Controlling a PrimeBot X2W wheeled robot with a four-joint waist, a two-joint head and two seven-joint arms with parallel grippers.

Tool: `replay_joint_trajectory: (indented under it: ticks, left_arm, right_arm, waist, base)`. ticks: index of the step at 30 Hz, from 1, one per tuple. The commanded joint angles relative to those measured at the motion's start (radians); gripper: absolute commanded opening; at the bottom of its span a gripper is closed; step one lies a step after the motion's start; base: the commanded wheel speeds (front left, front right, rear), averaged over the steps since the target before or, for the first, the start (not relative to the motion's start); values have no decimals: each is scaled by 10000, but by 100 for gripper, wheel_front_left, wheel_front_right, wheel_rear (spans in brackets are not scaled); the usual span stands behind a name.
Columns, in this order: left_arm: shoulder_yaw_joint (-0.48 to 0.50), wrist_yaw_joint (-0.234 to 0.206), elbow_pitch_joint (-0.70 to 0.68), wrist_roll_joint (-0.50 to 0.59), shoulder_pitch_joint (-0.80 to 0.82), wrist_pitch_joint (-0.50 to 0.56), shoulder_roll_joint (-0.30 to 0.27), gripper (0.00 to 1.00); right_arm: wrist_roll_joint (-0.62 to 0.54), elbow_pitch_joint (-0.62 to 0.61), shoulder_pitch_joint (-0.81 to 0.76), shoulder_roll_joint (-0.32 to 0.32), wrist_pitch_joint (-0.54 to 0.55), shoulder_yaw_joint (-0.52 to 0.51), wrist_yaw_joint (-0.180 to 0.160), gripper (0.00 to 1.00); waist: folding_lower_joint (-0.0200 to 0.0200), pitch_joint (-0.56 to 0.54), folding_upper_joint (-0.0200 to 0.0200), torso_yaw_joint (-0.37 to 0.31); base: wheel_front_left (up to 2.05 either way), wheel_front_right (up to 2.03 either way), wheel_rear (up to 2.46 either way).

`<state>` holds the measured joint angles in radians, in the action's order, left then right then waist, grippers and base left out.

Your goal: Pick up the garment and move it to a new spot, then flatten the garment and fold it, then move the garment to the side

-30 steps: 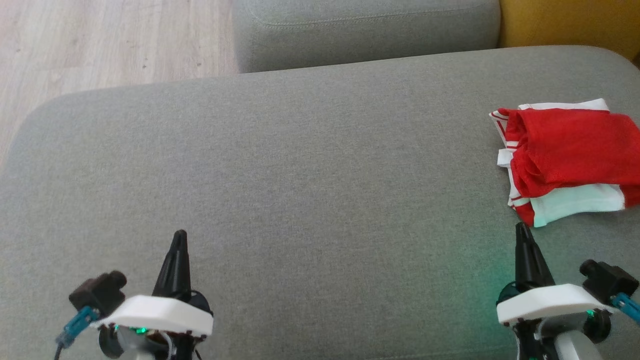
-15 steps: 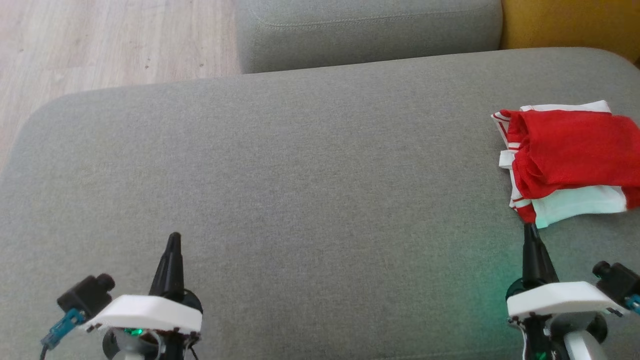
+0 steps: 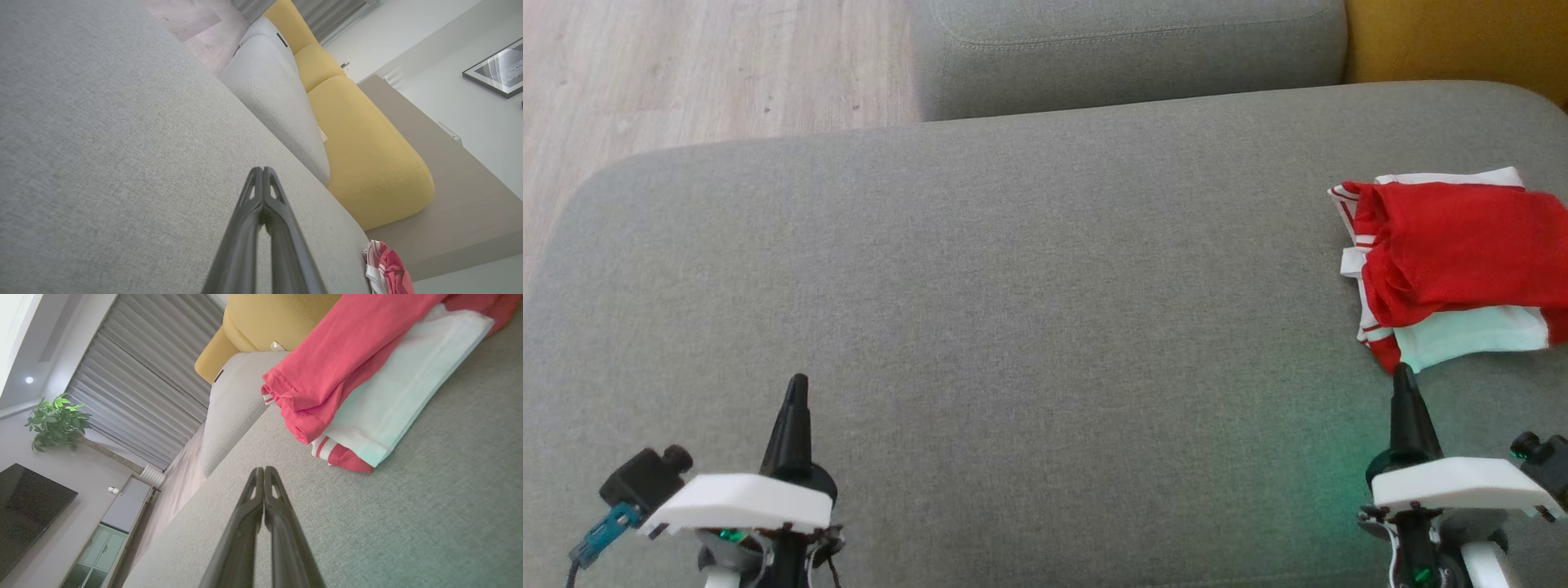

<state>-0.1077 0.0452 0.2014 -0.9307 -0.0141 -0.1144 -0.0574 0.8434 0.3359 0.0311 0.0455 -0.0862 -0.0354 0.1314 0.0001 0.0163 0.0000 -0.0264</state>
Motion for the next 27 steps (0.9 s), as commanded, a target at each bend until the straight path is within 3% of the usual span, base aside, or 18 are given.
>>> replay_joint_trajectory:
  ticks: [1,27]
  left_arm:
    - [331,87,-248,-333,546,88,-158,0]
    - [898,383,8,-2948,792,804,-183,0]
  right_arm:
    - [356,-381,545,75,62,35,-4,0]
    - [3184,-587,628,82,789,-259,-5,0]
  waist:
    - [0,-3,0,8]
    - [0,-53,0,107]
  base:
    - [0,0,0]
    - [0,0,0]
